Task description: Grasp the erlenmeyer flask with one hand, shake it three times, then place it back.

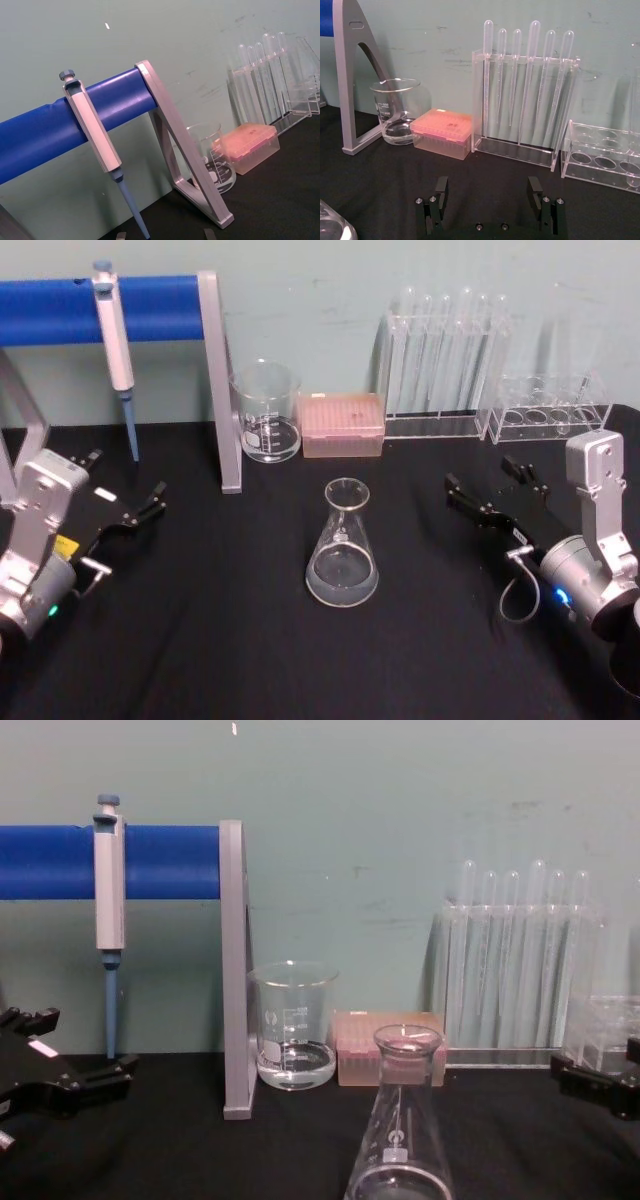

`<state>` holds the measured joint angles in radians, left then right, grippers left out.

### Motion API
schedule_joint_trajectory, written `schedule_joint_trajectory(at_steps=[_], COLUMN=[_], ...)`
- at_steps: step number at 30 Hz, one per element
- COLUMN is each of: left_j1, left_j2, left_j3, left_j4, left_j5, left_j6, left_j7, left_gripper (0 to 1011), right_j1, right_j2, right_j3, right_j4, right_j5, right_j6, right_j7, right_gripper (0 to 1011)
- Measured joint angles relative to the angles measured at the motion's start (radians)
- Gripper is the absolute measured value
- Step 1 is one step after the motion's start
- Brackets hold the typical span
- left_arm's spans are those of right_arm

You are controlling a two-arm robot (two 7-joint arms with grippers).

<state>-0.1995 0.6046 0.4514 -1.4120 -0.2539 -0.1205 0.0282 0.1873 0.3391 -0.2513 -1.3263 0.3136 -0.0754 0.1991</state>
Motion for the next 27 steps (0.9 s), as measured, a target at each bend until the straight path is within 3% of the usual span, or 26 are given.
schedule_joint_trajectory(at_steps=[27], left_j1=[0.0], left_j2=[0.0], left_j3=[0.0], left_j4=[0.0], left_j5=[0.0], left_j6=[0.0], left_j7=[0.0], left_gripper=[1001], right_j1=[0.0], right_j2=[0.0], right_j3=[0.0], right_j4=[0.0], right_j5=[0.0], right_j6=[0.0], right_j7=[0.0], right_gripper=[1000])
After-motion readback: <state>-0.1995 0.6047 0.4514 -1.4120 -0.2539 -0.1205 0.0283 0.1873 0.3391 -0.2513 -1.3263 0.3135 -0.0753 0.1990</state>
